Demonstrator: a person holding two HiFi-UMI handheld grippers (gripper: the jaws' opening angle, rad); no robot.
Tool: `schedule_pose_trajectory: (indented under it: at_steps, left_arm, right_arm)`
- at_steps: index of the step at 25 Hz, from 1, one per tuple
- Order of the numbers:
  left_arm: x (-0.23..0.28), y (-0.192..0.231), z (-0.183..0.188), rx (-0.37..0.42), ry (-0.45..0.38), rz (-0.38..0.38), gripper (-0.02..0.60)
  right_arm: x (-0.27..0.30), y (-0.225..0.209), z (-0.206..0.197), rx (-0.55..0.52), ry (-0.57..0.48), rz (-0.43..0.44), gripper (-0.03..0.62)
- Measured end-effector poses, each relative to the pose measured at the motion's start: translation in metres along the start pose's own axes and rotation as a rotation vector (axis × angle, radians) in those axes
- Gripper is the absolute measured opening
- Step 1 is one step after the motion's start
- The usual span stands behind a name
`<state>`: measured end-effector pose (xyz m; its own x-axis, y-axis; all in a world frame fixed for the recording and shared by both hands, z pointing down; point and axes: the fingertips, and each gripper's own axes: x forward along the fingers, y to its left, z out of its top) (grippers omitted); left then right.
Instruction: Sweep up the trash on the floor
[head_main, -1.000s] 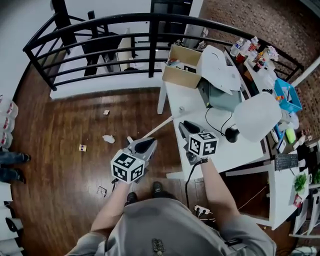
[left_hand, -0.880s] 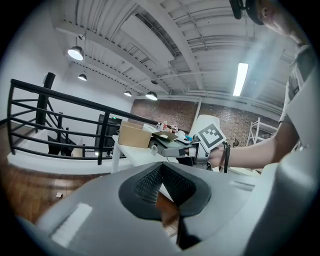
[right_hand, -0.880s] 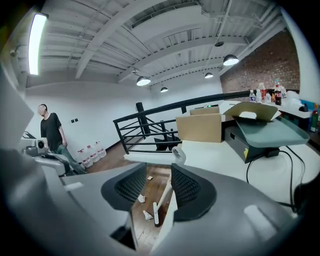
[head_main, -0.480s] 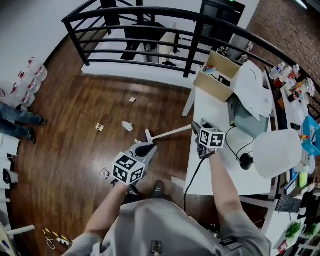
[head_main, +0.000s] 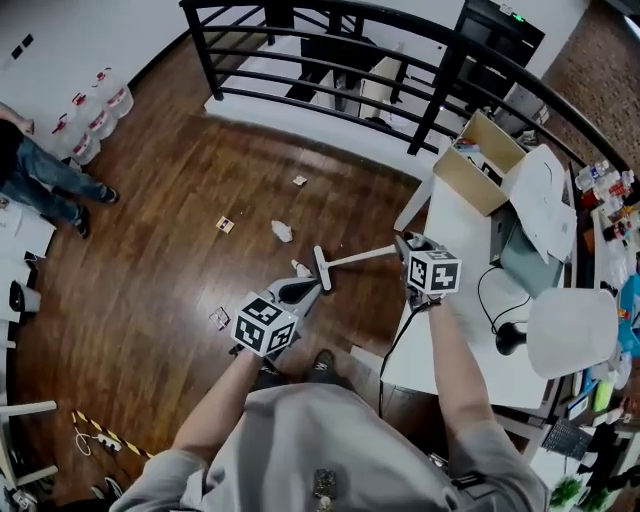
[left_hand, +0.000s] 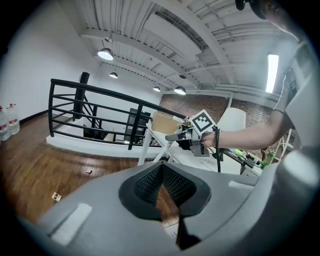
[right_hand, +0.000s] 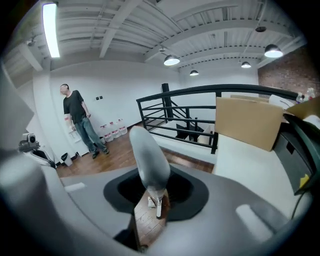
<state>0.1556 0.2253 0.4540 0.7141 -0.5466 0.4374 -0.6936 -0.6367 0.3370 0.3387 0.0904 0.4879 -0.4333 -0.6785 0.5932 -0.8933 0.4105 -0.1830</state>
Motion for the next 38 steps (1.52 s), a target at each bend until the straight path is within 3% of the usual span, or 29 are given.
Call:
schedule_pose_trajectory:
  at_steps: [11,19,23,27,29,33,36,38]
  left_arm:
    - [-0.061,0.028,-0.047,-0.084,-0.054,0.033,0.005]
    - [-0.081,0.027,-0.082,-0.133,-0.093,-0.015,0.008]
    - [-0.088,0.027,-0.101,-0.164,-0.088,-0.049,0.113]
    - [-0.106,0.044,-0.124,-0.180,-0.074,0.034,0.214]
    - [-0.117,0.057,-0.130,-0.188,-0.084,0.085,0.235]
    - [-0.146,0.085,-0.139,-0.203,-0.105,0.187,0.236]
    - [-0.174,0.114,-0.148,-0.256,-0.137,0.289,0.249]
    - [-0.198,0.140,-0.156,-0.301,-0.155,0.362,0.205]
  right_arm:
    - [-0.017,0.150,0.033,-0.252,-0.017,0.114,0.089]
    - [-0.052,0.262,0.029,-0.368,0.000,0.314,0.087]
    - [-0.061,0.313,0.026,-0.378,-0.001,0.423,0.087]
    - [-0.065,0.369,0.025,-0.375,-0.006,0.559,0.087]
    - [-0.067,0.397,0.026,-0.379,-0.015,0.630,0.087]
    - [-0.065,0.454,0.032,-0.384,-0.034,0.749,0.087]
    - [-0.061,0.494,0.035,-0.379,-0.037,0.816,0.087]
    - [-0.053,0.520,0.032,-0.384,-0.027,0.853,0.087]
